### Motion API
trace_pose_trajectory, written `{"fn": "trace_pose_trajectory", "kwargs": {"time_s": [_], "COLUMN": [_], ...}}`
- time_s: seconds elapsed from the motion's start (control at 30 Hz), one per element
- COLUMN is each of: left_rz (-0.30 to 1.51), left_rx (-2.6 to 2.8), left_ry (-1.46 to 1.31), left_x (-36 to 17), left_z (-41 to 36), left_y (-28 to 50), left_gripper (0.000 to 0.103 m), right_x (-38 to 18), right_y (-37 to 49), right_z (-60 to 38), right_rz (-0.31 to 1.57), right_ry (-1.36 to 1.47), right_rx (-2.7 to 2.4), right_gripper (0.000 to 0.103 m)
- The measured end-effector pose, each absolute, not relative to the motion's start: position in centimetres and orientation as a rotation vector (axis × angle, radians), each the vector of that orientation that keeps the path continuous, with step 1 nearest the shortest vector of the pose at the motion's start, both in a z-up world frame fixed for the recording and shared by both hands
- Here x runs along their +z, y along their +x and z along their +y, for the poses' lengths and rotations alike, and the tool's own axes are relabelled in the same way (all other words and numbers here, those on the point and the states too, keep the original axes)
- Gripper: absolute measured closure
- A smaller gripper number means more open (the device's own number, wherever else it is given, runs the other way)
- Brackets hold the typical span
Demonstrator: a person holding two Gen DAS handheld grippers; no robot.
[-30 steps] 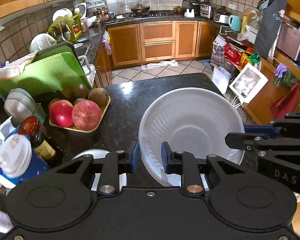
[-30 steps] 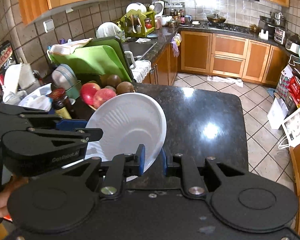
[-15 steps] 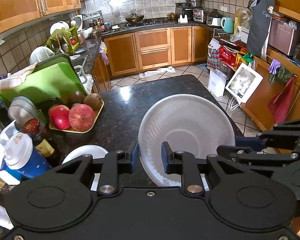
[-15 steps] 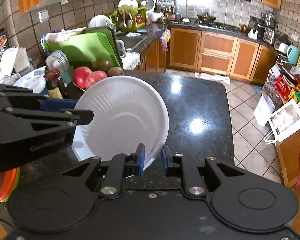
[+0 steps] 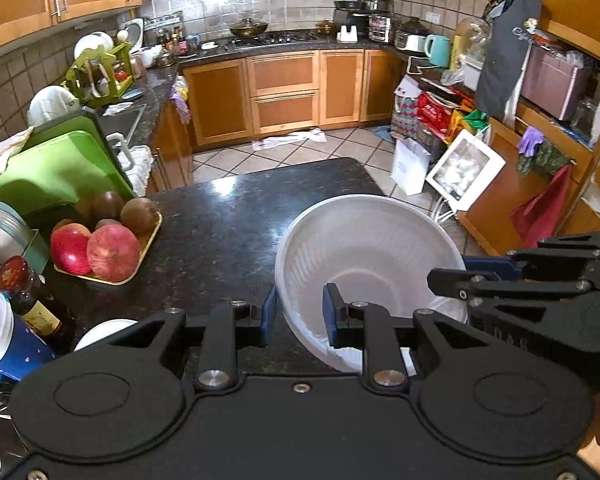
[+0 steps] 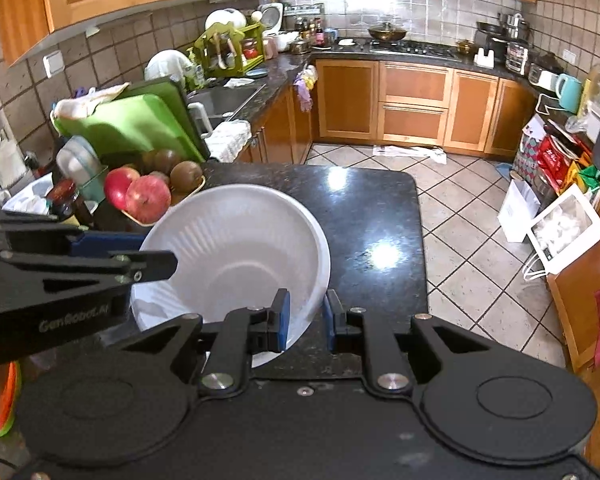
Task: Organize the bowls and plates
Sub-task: 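Carry the nested white bowls with both grippers toward the third white bowl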
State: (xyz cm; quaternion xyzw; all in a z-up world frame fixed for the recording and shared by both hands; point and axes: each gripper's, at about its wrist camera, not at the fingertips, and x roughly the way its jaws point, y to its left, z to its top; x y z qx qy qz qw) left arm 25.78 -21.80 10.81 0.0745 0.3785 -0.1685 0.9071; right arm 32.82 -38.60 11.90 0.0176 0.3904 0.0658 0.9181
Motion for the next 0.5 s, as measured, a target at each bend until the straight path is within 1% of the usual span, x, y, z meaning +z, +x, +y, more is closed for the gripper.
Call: {"fn": "trace_pose_trajectory", "kwargs": {"time_s": [0.3,0.5], "left_rz": [0.732,0.711], "left_rx": [-0.402,-0.453], "left_ry": [0.205,0.225], "left_x": [12.9,13.7], "left_z": [-21.6,-20.7], "left_y": [19.7,15.5], "left_gripper": [0.071,0.071], "right_x": [15.1,15.9], "right_y": [25.8,20.2], "right_z": [-37.3,-36.4], "right_rz": [0.760,0.760], "right_ry": [0.003,0.008], "right_rx": [0.090,0.081], "right_gripper": [0.083,0.083]}}
